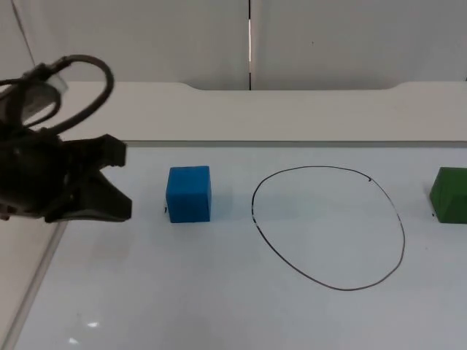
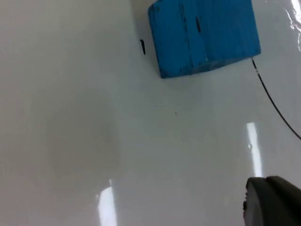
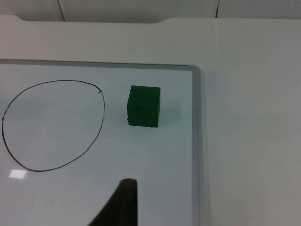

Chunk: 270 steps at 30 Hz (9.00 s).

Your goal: Push the two cubes into the marked area.

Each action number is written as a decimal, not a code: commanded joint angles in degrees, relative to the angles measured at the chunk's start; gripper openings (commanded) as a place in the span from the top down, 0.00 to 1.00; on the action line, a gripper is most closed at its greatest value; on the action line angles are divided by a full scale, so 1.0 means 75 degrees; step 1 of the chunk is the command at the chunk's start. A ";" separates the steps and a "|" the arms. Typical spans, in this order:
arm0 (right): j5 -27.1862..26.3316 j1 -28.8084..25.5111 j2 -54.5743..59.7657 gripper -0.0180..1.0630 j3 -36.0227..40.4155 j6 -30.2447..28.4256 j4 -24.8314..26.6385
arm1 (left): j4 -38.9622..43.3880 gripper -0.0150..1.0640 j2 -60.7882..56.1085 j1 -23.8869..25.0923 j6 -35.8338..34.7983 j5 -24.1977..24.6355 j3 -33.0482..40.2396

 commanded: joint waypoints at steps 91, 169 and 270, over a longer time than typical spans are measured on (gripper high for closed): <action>-0.0037 -0.0058 -0.0022 0.01 0.0051 -0.0053 0.0033 | -0.0408 0.99 0.2762 -0.2367 -0.0514 -0.3059 -0.2840; -0.0037 -0.0058 -0.0022 0.01 0.0051 -0.0068 0.0031 | -0.1050 0.99 0.2773 -0.3842 -0.0532 -0.3570 -0.2852; -0.0037 -0.0027 -0.0022 0.01 0.0051 -0.0066 0.0031 | 0.9643 0.99 -0.6323 0.0182 -0.7858 0.0293 -0.0854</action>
